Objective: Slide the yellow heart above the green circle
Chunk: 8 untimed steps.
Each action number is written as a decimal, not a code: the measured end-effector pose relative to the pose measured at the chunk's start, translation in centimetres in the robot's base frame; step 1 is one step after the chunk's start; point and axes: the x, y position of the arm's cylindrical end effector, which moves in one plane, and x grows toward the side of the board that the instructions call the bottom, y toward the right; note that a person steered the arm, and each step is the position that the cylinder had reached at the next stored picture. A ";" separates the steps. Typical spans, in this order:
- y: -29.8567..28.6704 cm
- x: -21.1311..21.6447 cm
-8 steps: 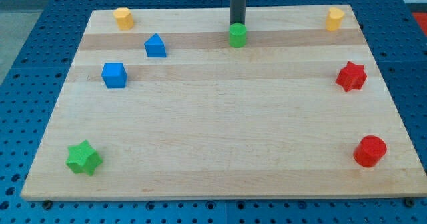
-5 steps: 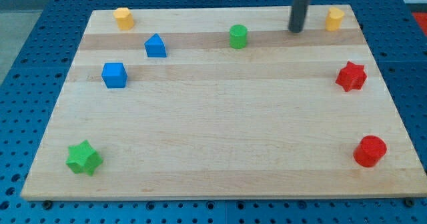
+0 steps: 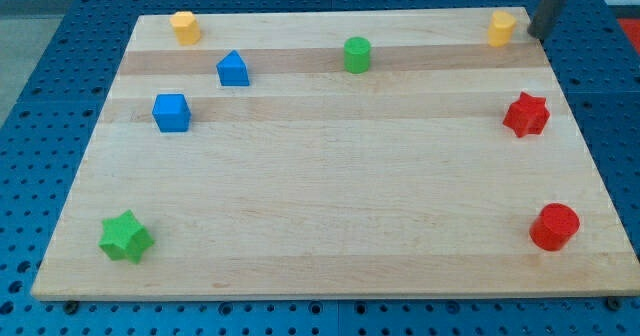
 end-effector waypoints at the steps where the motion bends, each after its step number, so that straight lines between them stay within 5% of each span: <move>1: -5.0 0.0; 8: -19.7 -3.4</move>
